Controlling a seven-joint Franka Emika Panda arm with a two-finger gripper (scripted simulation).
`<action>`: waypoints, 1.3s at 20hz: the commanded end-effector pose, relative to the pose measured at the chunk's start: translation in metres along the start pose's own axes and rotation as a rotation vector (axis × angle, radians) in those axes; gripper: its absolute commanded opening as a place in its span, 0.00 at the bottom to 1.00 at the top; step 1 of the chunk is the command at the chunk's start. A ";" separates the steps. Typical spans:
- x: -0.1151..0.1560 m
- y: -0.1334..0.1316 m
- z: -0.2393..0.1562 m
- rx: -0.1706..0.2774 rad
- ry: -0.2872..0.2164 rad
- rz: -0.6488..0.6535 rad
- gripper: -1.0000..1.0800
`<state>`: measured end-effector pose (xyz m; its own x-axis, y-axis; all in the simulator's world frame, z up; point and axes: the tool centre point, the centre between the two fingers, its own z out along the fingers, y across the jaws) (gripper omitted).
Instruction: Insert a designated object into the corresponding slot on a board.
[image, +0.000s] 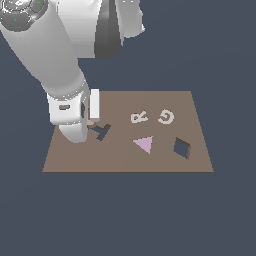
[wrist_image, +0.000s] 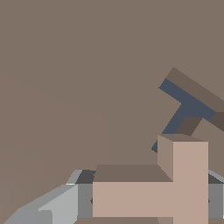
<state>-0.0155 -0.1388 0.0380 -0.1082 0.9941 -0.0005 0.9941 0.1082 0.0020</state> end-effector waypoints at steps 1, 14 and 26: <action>0.002 0.006 -0.001 0.000 0.000 -0.110 0.00; 0.020 0.029 -0.002 0.000 0.000 -0.637 0.00; 0.034 0.035 -0.003 0.001 0.000 -0.919 0.00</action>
<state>0.0156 -0.1022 0.0406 -0.8415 0.5403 -0.0007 0.5403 0.8415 -0.0001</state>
